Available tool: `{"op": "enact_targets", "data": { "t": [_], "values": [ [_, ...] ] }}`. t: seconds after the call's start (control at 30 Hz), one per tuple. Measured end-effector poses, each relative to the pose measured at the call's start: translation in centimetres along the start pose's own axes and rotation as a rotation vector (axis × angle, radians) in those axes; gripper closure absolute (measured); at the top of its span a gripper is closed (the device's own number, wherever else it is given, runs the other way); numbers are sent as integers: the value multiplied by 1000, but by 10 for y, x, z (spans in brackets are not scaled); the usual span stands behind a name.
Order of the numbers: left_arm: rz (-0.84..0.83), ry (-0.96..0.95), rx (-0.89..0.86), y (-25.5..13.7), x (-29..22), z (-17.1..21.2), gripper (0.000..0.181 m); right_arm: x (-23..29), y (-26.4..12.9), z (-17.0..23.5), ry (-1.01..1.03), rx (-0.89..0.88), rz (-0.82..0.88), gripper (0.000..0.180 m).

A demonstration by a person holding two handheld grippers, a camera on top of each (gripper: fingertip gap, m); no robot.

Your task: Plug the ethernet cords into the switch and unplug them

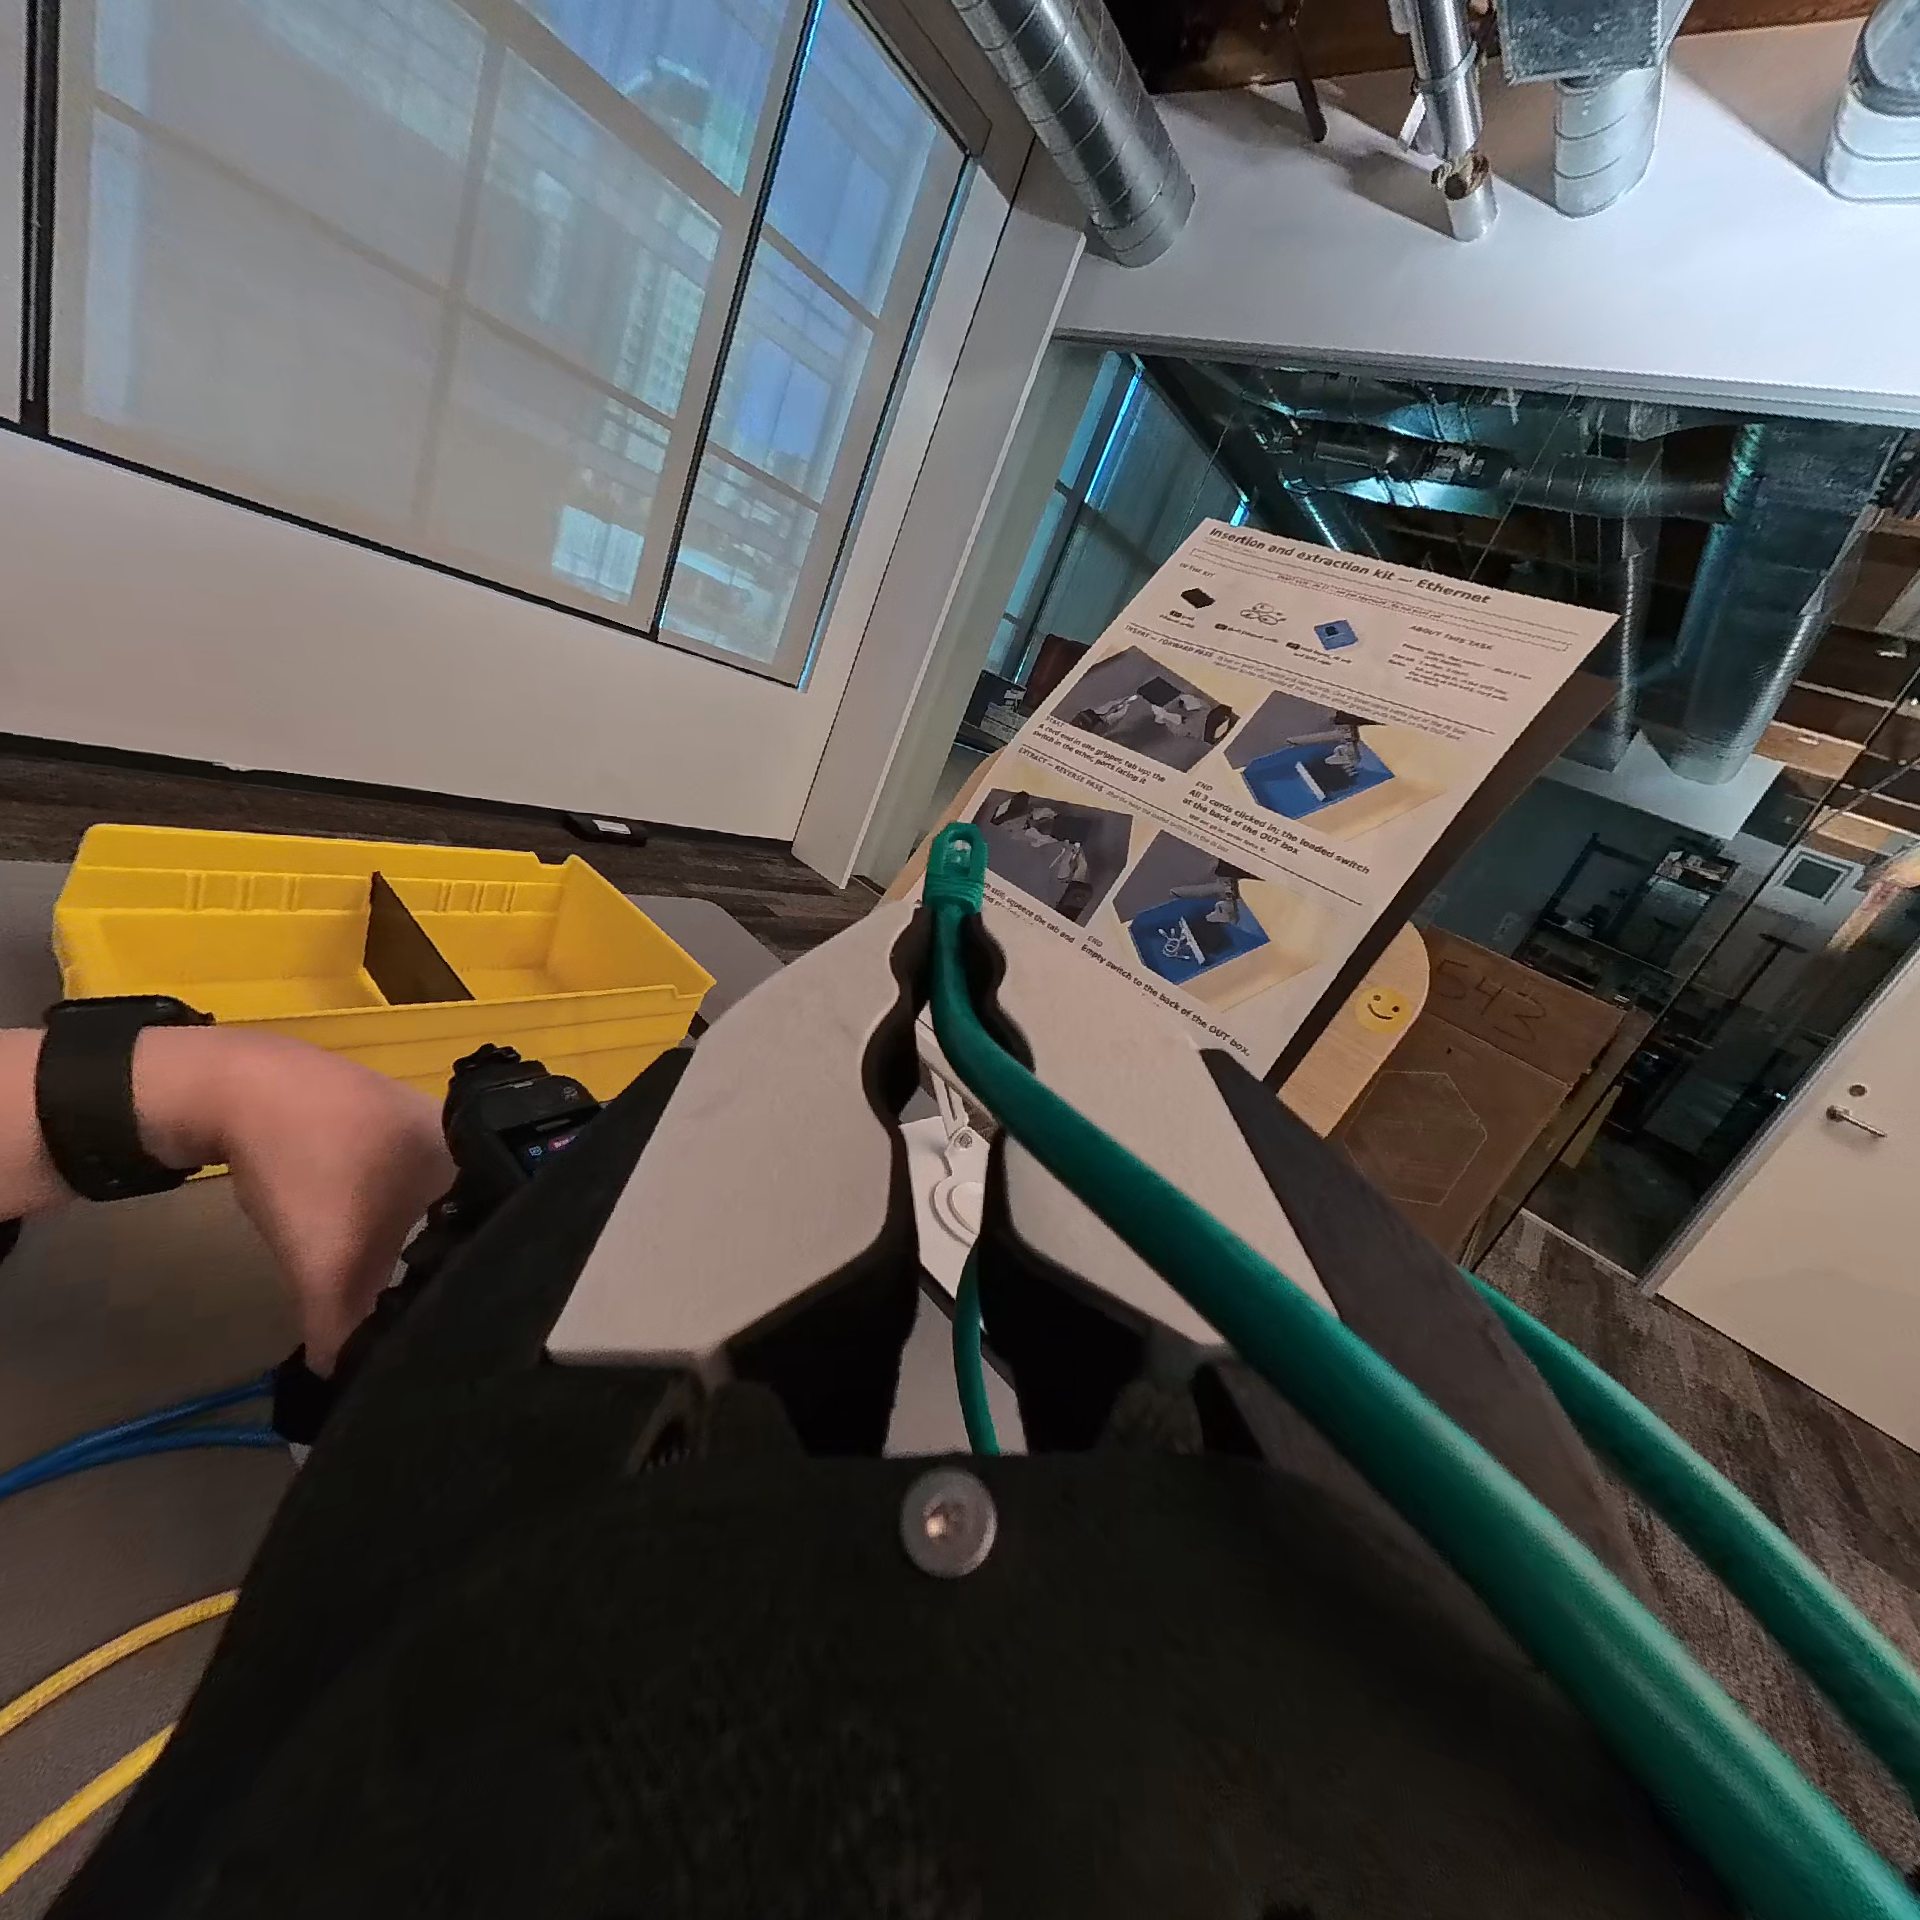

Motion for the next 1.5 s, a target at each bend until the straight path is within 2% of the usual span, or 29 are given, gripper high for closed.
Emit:
{"op": "enact_targets", "data": {
  "t": [0.13, 0.33, 0.4, 0.5, 0.67, 0.9, 1.17, 1.33, 1.5],
  "values": [
    [0, -93, -41, -2, 3, -1, 107, -1, 0, 0, 4, 0, 0, 173],
    [-74, -122, -225, -8, -4, 0, 108, -1, 0, 0, 2, -2, -3, 173],
    [-81, -140, -225, -7, -8, 5, 108, -1, 0, 0, -1, -3, 0, 173],
    [-65, -186, -169, 0, -15, 15, 107, -1, 0, 0, -1, -4, -1, 173],
    [20, -227, -418, -8, -22, 14, 107, 1, 0, 0, -14, 3, 0, 173],
    [41, -208, -456, 2, -26, 22, 107, 2, 2, 2, -16, 10, -5, 173],
    [-115, -197, -546, 0, -23, 22, 109, 3, 3, 3, -15, 14, -7, 173],
    [-182, -164, -702, -19, -29, 15, 109, 3, 3, 3, -20, 17, -7, 173],
    [-348, -168, -896, -50, -27, 18, 109, 7, 1, -2, -35, 11, -28, 173]
  ]
}}
Point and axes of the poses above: each gripper's, where its closed fingertips meet, y out along the fingers, z out of its underside, x = y × z across the jaws, the point moved 7 cm from there along -y, back along the fingers, and after that the axes turned 7 degrees about z, right-handed, at the moved point
